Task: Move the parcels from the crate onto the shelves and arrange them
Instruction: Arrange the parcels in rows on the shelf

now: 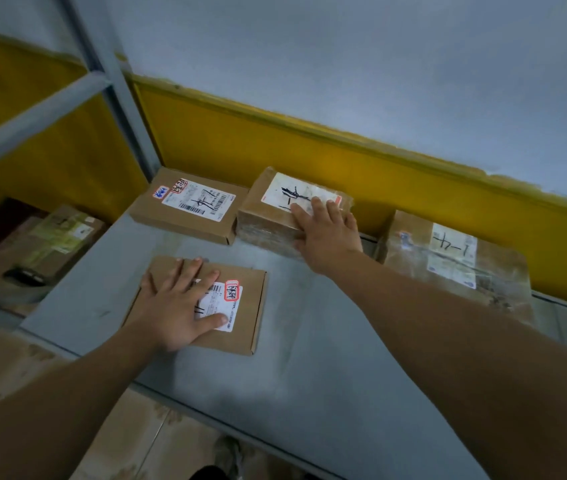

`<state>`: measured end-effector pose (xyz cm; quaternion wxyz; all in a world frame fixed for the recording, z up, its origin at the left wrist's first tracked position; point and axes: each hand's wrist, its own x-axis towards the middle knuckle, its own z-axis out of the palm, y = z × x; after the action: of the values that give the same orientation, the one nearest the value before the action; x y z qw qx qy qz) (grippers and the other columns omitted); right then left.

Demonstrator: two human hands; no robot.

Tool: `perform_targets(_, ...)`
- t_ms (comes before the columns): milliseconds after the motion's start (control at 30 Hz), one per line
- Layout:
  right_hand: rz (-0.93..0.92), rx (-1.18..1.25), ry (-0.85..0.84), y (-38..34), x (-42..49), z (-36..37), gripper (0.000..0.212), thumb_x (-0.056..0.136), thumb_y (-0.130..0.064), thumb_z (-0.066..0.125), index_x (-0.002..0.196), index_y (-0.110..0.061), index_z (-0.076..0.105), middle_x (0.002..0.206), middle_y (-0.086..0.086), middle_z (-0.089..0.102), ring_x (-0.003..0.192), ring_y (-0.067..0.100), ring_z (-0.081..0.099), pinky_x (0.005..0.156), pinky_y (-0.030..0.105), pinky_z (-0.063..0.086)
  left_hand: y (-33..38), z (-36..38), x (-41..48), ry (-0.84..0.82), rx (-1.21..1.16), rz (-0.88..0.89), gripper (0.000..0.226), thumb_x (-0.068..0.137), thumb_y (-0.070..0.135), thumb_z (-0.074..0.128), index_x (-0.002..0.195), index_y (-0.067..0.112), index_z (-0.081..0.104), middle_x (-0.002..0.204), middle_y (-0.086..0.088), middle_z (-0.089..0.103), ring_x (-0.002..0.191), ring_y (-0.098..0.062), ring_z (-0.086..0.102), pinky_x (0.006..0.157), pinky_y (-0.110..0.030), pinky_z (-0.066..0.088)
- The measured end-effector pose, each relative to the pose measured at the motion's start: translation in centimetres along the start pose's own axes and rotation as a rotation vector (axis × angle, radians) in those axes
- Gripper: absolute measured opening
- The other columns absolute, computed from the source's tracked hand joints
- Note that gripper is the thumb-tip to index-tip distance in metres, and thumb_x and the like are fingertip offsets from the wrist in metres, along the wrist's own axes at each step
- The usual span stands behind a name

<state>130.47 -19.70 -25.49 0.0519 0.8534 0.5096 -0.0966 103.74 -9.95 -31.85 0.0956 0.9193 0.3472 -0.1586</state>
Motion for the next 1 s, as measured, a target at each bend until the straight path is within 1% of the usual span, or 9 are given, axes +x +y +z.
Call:
perform_targets(100,0.032,-0.009,-0.010,0.6,-0.9,0.2,0.062,0.104,-0.043,0.040,0.154,-0.036,0.004,0.166,0.006,0.001,0.152,0.034,0.003,0.120,0.055,0.014,0.0,0.3,-0.2,0.013,-0.030,0.002,0.118,0.048,0.100,-0.006,0.151,0.043,-0.007,0.159,0.010,-0.023,0.146,-0.020,-0.023,0.111,-0.061,-0.013)
perform_targets(200,0.083,-0.061,-0.027,0.9,-1.7,0.2,0.060,0.105,-0.042,0.036,0.155,-0.035,0.003,0.166,0.008,0.001,0.152,0.035,0.004,0.119,0.056,0.015,0.1,0.3,-0.2,0.026,-0.032,0.011,0.121,0.044,0.098,-0.016,0.151,0.042,-0.010,0.159,0.009,-0.024,0.146,-0.022,-0.024,0.111,-0.062,-0.012)
perform_targets(300,0.125,-0.063,-0.049,0.8,-2.0,-0.1,0.064,0.104,-0.042,0.036,0.156,-0.035,-0.001,0.167,0.006,-0.003,0.152,0.035,0.000,0.120,0.057,0.011,0.1,0.0,0.0,0.024,-0.032,0.017,0.116,0.050,0.099,-0.006,0.150,0.042,-0.010,0.159,0.008,-0.025,0.146,-0.022,-0.023,0.112,-0.063,-0.010)
perform_targets(433,0.166,-0.024,-0.043,2.2,-3.1,-0.7,0.082,0.097,-0.060,0.043,0.156,-0.036,-0.008,0.167,0.004,-0.010,0.152,0.031,-0.011,0.122,0.057,0.001,0.2,-0.2,-0.2,0.006,-0.030,0.016,0.097,0.070,0.087,0.017,0.151,0.041,-0.009,0.159,0.008,-0.025,0.146,-0.022,-0.023,0.112,-0.063,-0.009)
perform_targets(567,0.345,0.025,0.111,6.3,-6.4,-0.7,0.089,0.092,-0.071,0.039,0.158,-0.031,-0.005,0.167,0.004,-0.006,0.153,0.030,-0.010,0.121,0.057,0.000,0.4,-0.2,0.0,0.007,-0.038,0.009,0.088,0.083,0.079,0.031,0.151,0.041,-0.009,0.159,0.007,-0.024,0.146,-0.023,-0.022,0.112,-0.063,-0.009)
perform_targets(633,0.451,0.097,0.044,8.3,-8.2,-0.2,0.094,0.089,-0.077,0.039,0.158,-0.033,-0.008,0.167,0.003,-0.011,0.152,0.032,-0.011,0.119,0.058,-0.002,0.6,-0.3,0.1,0.017,-0.041,0.003,0.087,0.085,0.077,0.034,0.152,0.040,-0.007,0.160,0.007,-0.022,0.146,-0.023,-0.021,0.112,-0.062,-0.007)
perform_targets(733,0.511,0.121,-0.079,10.2,-10.5,1.7,0.084,0.093,-0.071,0.037,0.157,-0.036,-0.006,0.167,0.001,-0.012,0.153,0.032,-0.009,0.120,0.060,0.003,0.8,-0.5,0.2,0.026,-0.032,0.000,0.087,0.085,0.076,0.034,0.152,0.039,-0.006,0.160,0.006,-0.020,0.147,-0.025,-0.018,0.113,-0.062,-0.005)
perform_targets(833,0.492,0.114,-0.027,11.1,-11.8,3.0,0.073,0.099,-0.061,0.036,0.157,-0.035,0.001,0.167,-0.001,-0.009,0.153,0.031,-0.007,0.121,0.058,0.006,1.2,-0.5,-0.1,0.028,-0.026,-0.012,0.087,0.087,0.075,0.034,0.152,0.037,-0.008,0.161,0.004,-0.020,0.147,-0.026,-0.017,0.114,-0.060,-0.004)
perform_targets(1000,0.504,0.121,-0.057,12.4,-12.8,2.9,0.072,0.100,-0.059,0.036,0.157,-0.036,0.001,0.167,-0.001,-0.010,0.153,0.030,-0.007,0.120,0.058,0.004,1.8,-0.9,-0.6,0.007,-0.022,-0.028,0.077,0.091,0.068,0.033,0.153,0.038,-0.001,0.162,0.003,-0.016,0.148,-0.024,-0.015,0.116,-0.057,-0.002)
